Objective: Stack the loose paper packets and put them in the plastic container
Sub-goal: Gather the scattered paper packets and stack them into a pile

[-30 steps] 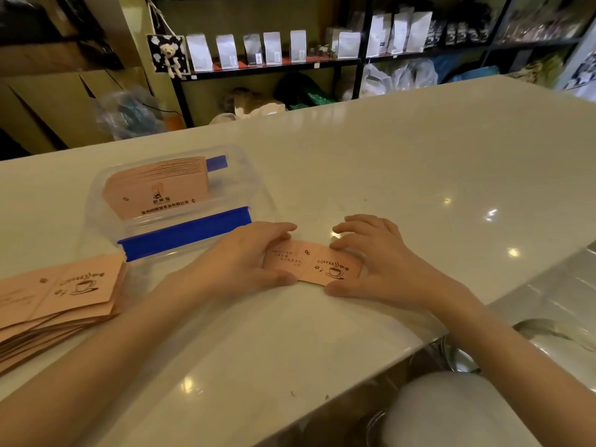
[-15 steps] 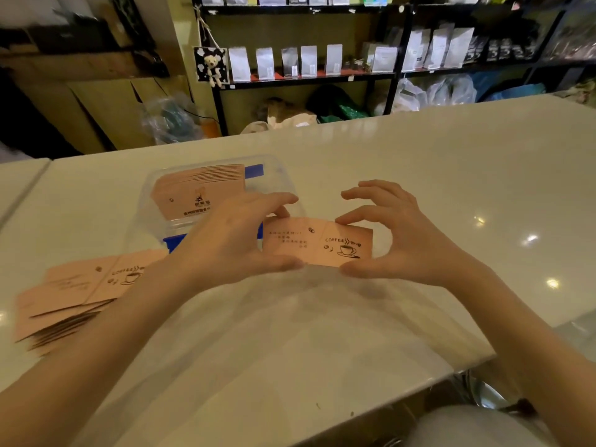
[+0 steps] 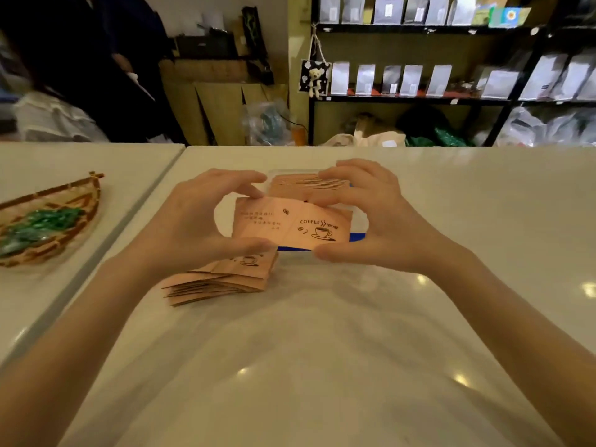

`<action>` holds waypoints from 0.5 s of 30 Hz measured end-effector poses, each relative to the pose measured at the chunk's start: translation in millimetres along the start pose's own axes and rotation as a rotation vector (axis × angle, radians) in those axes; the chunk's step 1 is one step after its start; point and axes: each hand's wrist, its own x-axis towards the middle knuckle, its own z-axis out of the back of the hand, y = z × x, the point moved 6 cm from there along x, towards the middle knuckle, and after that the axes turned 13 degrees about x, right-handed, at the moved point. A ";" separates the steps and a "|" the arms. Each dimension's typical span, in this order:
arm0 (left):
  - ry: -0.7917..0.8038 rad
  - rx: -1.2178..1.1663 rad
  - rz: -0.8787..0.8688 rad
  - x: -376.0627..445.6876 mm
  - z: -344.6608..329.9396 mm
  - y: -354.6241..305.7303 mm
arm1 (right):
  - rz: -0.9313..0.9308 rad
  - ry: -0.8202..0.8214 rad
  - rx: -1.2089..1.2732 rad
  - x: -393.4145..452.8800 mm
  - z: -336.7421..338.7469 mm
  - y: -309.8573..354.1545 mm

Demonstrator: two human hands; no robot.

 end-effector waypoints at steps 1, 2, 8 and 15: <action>0.007 0.012 0.024 -5.8 2.0 9.0 | 0.016 0.019 0.007 6.7 -7.1 4.3; 0.013 0.022 0.048 -11.5 3.7 17.3 | 0.023 0.040 0.007 13.3 -14.6 7.6; 0.052 0.010 0.183 -40.8 8.1 53.3 | 0.023 0.174 -0.040 40.1 -58.8 21.2; 0.195 -0.009 0.253 -58.4 -7.4 84.7 | 0.074 0.272 -0.065 50.5 -98.7 24.8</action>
